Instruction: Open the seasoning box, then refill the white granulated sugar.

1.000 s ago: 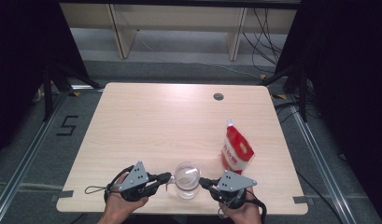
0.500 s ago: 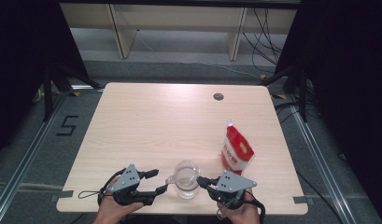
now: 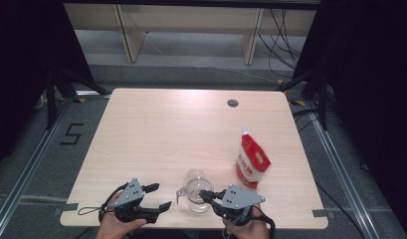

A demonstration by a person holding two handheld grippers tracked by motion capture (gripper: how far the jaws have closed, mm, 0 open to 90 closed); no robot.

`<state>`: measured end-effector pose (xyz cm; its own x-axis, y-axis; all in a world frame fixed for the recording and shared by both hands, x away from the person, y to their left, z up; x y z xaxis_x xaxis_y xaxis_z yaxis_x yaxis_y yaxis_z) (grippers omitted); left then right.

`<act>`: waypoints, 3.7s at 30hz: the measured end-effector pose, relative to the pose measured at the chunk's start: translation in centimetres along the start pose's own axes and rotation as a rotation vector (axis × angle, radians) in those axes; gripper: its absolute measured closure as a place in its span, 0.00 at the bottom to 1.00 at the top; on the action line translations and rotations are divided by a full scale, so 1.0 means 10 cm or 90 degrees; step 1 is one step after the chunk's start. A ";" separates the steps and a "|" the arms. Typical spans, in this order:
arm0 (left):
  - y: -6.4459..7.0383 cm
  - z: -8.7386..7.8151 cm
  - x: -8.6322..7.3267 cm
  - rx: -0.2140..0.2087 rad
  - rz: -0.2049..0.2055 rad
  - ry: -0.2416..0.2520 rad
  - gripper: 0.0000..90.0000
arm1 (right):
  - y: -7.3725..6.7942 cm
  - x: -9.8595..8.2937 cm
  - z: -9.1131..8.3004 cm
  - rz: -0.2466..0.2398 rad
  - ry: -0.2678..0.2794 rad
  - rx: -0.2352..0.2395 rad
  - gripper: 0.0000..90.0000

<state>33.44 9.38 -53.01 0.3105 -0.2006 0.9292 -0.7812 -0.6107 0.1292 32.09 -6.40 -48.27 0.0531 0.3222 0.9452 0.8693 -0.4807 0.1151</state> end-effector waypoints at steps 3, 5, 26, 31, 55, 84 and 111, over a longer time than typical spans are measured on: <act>-0.01 -0.01 -0.02 0.004 -0.001 -0.007 0.28 | -0.05 0.03 0.04 0.000 0.007 0.012 0.97; -0.02 -0.01 0.00 0.002 0.005 0.002 0.28 | -0.08 0.04 0.06 -0.004 0.010 0.019 0.97; -0.01 -0.03 -0.03 0.003 0.008 0.000 0.26 | -0.18 0.06 0.14 -0.010 0.006 0.041 0.95; -0.01 -0.03 -0.04 0.002 0.015 -0.004 0.26 | -0.10 0.05 0.09 -0.011 0.008 0.026 0.93; -0.02 -0.05 0.02 0.006 0.010 0.005 0.25 | 0.37 -0.33 -0.36 0.029 -0.007 -0.059 0.72; -0.02 -0.04 -0.01 0.008 -0.002 -0.004 0.19 | 0.59 -0.69 -0.96 0.156 -0.017 -0.170 0.42; 0.01 0.00 -0.05 0.000 0.010 -0.015 0.19 | 1.06 -0.81 -0.96 0.177 -0.013 -0.278 0.22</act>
<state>33.18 9.40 -53.45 0.3113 -0.2276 0.9226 -0.7856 -0.6079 0.1151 36.19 -21.92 -51.79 0.2663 0.1486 0.9524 0.5352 -0.8446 -0.0179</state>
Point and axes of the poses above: each handheld gripper's, and its own axes: z roughly forward along the jaws, x roughly out of its top, y roughly to its right, the point moved 10 cm from there along z, roughly forward along the jaws, and after that the axes turned 6 degrees about y, right-handed, at the moved point
